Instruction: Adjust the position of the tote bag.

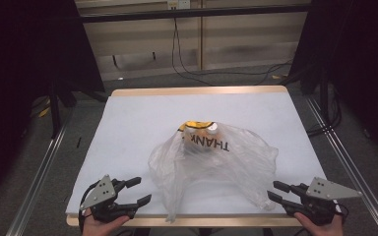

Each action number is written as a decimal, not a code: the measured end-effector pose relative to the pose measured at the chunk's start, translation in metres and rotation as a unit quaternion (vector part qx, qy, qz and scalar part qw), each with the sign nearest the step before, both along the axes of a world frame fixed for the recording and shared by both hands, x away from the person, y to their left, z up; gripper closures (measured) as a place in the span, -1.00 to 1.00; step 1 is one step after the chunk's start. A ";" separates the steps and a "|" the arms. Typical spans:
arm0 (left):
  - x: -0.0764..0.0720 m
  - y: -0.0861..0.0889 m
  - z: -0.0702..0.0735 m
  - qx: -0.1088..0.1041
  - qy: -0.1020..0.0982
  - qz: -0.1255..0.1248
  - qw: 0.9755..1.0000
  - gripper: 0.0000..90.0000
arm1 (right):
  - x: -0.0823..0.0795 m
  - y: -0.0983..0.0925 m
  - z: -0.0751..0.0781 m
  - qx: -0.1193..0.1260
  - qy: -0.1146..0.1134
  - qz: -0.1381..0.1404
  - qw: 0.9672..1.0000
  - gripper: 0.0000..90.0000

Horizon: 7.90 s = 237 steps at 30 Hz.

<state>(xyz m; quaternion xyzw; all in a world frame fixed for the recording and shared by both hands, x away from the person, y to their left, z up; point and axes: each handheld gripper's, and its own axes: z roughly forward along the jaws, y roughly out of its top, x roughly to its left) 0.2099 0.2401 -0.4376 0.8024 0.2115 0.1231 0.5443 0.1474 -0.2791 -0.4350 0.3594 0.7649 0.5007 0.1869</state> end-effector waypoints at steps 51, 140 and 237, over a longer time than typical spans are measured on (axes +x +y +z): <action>-0.011 -0.075 -0.019 0.082 0.054 -0.154 0.983 0.77 | 0.024 0.036 -0.020 -0.068 0.078 0.098 0.990 0.98; 0.036 -0.040 0.085 -0.061 -0.055 -0.092 0.992 1.00 | 0.089 0.032 0.114 0.114 -0.115 0.119 0.980 1.00; 0.149 0.000 0.091 -0.031 -0.016 0.018 0.999 1.00 | 0.186 -0.003 0.123 0.084 -0.064 -0.030 0.994 1.00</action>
